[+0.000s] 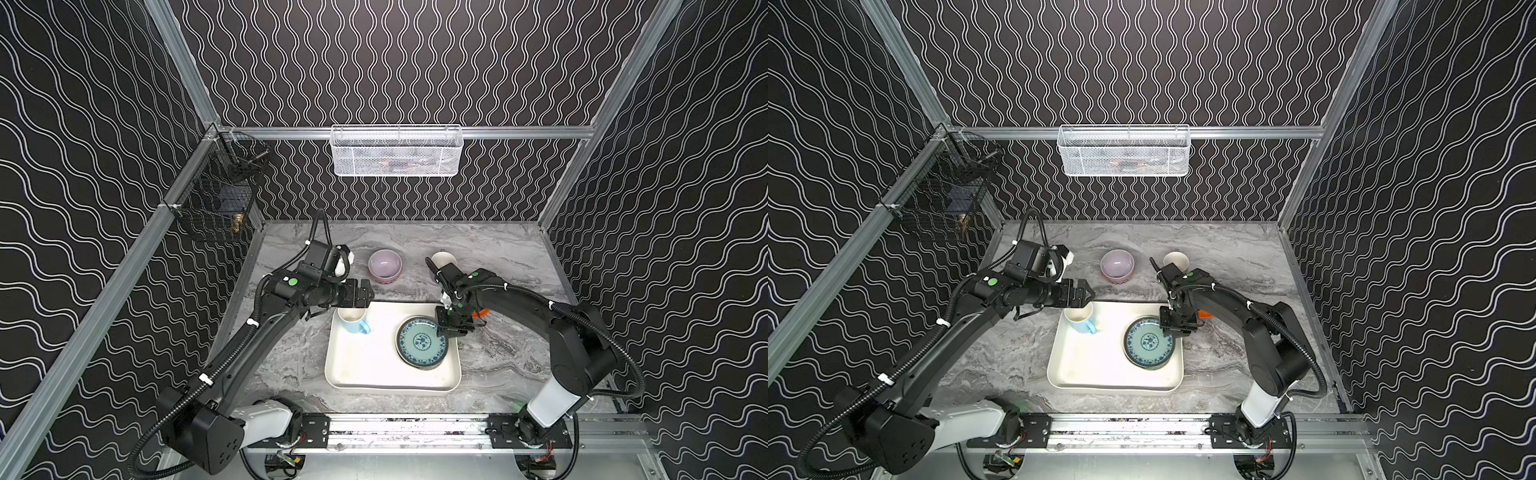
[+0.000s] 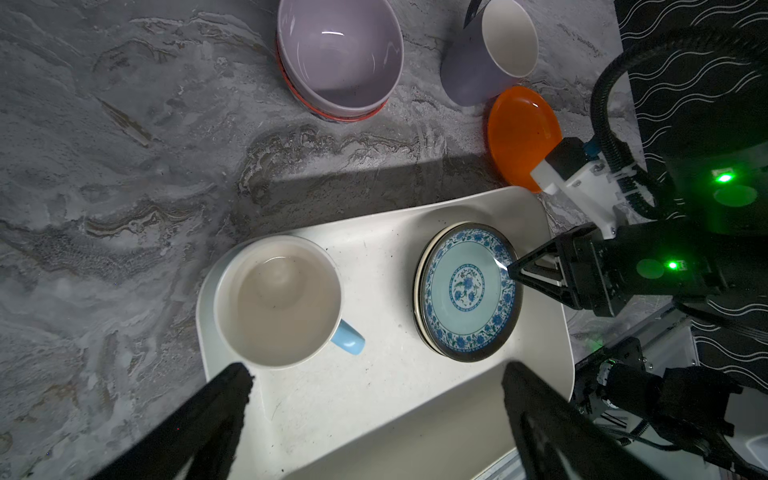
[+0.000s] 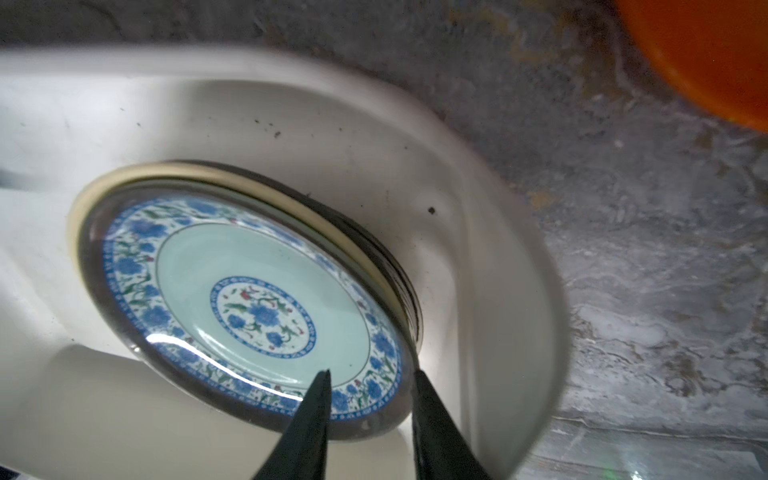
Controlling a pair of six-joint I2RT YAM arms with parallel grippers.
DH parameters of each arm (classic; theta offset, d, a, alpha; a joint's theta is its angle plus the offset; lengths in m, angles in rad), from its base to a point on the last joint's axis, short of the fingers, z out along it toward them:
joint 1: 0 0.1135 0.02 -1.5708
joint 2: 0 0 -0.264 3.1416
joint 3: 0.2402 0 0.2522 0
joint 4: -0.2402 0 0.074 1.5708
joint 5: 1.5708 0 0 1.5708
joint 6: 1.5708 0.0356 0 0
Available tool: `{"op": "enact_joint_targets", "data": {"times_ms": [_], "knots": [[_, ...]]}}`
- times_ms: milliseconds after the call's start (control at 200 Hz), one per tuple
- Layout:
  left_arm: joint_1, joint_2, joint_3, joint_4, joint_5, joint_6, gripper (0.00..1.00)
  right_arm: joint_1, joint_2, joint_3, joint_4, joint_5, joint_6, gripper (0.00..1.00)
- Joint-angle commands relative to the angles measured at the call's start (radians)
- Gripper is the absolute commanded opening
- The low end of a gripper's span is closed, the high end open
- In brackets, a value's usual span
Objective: Place the mixed dishes into the plastic bin
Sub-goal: 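Open the right gripper and move it to the orange plate rim, then grip the orange plate rim with the right gripper and tilt it up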
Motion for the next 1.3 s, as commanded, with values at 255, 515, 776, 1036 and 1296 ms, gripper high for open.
{"op": "enact_joint_targets", "data": {"times_ms": [255, 515, 776, 1036, 1296], "knots": [[0.002, 0.075, 0.074, 0.022, 0.035, 0.049, 0.99, -0.312, -0.146, 0.087, -0.052, 0.055, -0.068, 0.54], [-0.112, 0.243, 0.257, 0.054, 0.046, 0.043, 0.99, -0.583, -0.105, -0.041, 0.101, 0.019, -0.058, 0.58], [-0.262, 0.437, 0.438, 0.065, 0.058, 0.049, 0.99, -0.633, 0.001, -0.089, 0.269, -0.034, -0.013, 0.58], [-0.272, 0.491, 0.489, 0.042, 0.040, 0.072, 0.98, -0.646, 0.095, -0.077, 0.329, -0.078, 0.004, 0.49], [-0.272, 0.505, 0.499, 0.026, 0.018, 0.080, 0.98, -0.646, 0.151, -0.058, 0.330, -0.077, 0.004, 0.37]]}}
